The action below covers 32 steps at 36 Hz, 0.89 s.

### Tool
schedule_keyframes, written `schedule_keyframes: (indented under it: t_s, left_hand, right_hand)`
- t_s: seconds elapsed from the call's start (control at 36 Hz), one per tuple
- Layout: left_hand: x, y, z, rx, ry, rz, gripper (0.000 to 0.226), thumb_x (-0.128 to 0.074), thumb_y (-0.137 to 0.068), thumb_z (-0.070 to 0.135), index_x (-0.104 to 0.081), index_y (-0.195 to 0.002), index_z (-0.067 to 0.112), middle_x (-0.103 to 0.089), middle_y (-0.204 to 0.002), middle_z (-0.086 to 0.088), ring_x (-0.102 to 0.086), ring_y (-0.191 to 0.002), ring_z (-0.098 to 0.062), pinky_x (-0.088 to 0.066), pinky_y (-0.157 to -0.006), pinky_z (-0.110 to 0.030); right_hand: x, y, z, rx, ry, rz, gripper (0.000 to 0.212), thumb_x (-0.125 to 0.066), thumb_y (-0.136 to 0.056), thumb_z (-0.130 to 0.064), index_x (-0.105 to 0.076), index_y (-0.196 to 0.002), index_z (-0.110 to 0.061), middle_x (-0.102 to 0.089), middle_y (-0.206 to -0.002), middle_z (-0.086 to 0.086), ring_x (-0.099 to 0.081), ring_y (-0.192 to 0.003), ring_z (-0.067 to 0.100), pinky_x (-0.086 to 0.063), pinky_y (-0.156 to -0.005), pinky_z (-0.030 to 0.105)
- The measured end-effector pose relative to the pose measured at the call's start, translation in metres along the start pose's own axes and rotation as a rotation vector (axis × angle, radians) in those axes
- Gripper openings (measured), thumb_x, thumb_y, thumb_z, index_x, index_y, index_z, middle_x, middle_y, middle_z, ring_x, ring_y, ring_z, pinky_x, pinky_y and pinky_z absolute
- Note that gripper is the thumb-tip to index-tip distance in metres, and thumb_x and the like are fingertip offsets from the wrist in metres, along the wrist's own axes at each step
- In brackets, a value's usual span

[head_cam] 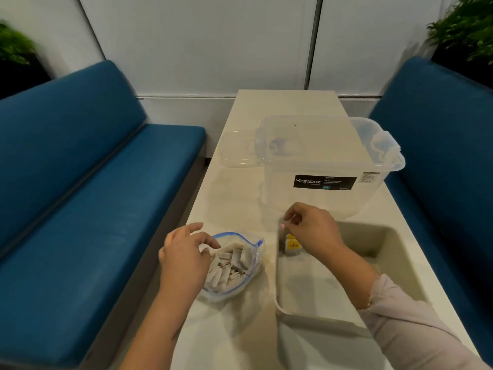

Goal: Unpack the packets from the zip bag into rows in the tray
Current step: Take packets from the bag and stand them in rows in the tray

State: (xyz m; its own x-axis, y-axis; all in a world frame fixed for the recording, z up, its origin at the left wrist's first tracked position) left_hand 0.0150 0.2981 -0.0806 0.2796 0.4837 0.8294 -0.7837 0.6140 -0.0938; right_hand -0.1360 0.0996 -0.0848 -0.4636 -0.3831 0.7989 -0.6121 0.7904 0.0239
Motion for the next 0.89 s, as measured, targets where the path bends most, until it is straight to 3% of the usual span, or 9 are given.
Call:
schedule_keyframes:
  t_s: [0.14,0.28,0.36,0.44,0.58,0.67,0.78,0.89]
  left_hand:
    - [-0.005,0.004,-0.017,0.036,0.006,-0.141,0.028,-0.064,-0.081,0.014,-0.068,-0.098,0.035,-0.042,-0.142,0.006,-0.030,-0.133,-0.017,-0.029,-0.105,-0.031]
    - [-0.010,0.008,-0.024,0.026,-0.009,-0.228,0.043,-0.063,-0.082,0.014,-0.059,-0.122,0.030,-0.039,-0.145,0.005,-0.039,-0.131,-0.013,-0.033,-0.104,-0.025]
    - [-0.011,0.009,-0.025,0.014,-0.005,-0.246,0.049,-0.060,-0.082,0.009,-0.056,-0.128,0.025,-0.040,-0.144,0.005,-0.042,-0.128,-0.012,-0.033,-0.103,-0.022]
    - [-0.010,0.008,-0.025,-0.001,-0.003,-0.249,0.050,-0.059,-0.083,0.006,-0.055,-0.129,0.024,-0.041,-0.143,0.006,-0.043,-0.127,-0.011,-0.035,-0.101,-0.020]
    - [-0.010,0.008,-0.027,0.000,-0.008,-0.242,0.050,-0.058,-0.084,0.009,-0.052,-0.130,0.028,-0.039,-0.145,0.009,-0.042,-0.128,-0.009,-0.037,-0.102,-0.024]
    - [-0.010,0.008,-0.028,0.004,-0.001,-0.235,0.050,-0.058,-0.085,0.010,-0.052,-0.130,0.029,-0.039,-0.144,0.010,-0.042,-0.128,-0.009,-0.040,-0.102,-0.026]
    - [-0.009,0.007,-0.029,0.005,-0.006,-0.235,0.048,-0.058,-0.085,0.012,-0.052,-0.130,0.030,-0.040,-0.144,0.010,-0.042,-0.128,-0.010,-0.041,-0.102,-0.027]
    - [-0.009,0.006,-0.029,-0.007,-0.006,-0.233,0.047,-0.060,-0.085,0.015,-0.053,-0.129,0.029,-0.040,-0.144,0.009,-0.041,-0.128,-0.010,-0.037,-0.102,-0.025]
  right_hand:
    - [-0.014,0.010,-0.045,0.163,0.045,-0.136,0.004,-0.065,-0.085,-0.032,-0.067,-0.089,-0.032,-0.065,-0.082,-0.013,-0.057,-0.081,0.009,-0.044,-0.069,0.025]
    - [-0.048,0.020,-0.083,0.471,0.496,-0.285,0.025,-0.053,-0.093,-0.021,-0.066,-0.110,-0.034,-0.068,-0.109,-0.007,-0.060,-0.100,0.016,-0.035,-0.086,0.029]
    - [-0.067,0.023,-0.095,0.650,0.735,-0.313,0.037,-0.053,-0.091,-0.011,-0.062,-0.120,-0.033,-0.063,-0.113,-0.002,-0.057,-0.104,0.021,-0.027,-0.080,0.030]
    - [-0.079,0.023,-0.102,0.770,0.858,-0.315,0.030,-0.056,-0.090,-0.015,-0.065,-0.116,-0.027,-0.060,-0.107,0.003,-0.055,-0.100,0.025,-0.028,-0.075,0.031]
    - [-0.091,0.018,-0.102,0.808,0.904,-0.320,0.022,-0.059,-0.089,-0.015,-0.068,-0.109,-0.019,-0.052,-0.091,0.004,-0.050,-0.090,0.025,-0.026,-0.070,0.032]
    - [-0.091,0.019,-0.104,0.809,0.917,-0.333,0.017,-0.058,-0.087,-0.009,-0.067,-0.102,-0.011,-0.035,-0.077,0.004,-0.036,-0.078,0.023,-0.025,-0.069,0.034]
    - [-0.089,0.021,-0.106,0.805,0.913,-0.333,0.016,-0.059,-0.087,-0.008,-0.066,-0.101,-0.009,-0.038,-0.084,0.005,-0.033,-0.078,0.021,-0.025,-0.069,0.034]
    - [-0.081,0.018,-0.107,0.784,0.891,-0.314,0.015,-0.064,-0.084,-0.009,-0.068,-0.099,-0.012,-0.038,-0.077,0.004,-0.035,-0.076,0.022,-0.026,-0.066,0.034]
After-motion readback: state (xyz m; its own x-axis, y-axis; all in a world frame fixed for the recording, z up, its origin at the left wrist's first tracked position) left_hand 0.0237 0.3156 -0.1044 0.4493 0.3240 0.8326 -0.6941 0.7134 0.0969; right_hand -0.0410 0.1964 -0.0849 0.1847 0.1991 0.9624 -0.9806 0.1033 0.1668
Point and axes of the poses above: each hand's wrist, its own y-axis away from the middle knuckle, its own x-axis out of the back of the hand, z = x × y, the point moved 4 cm from there along -y, towards the middle knuckle
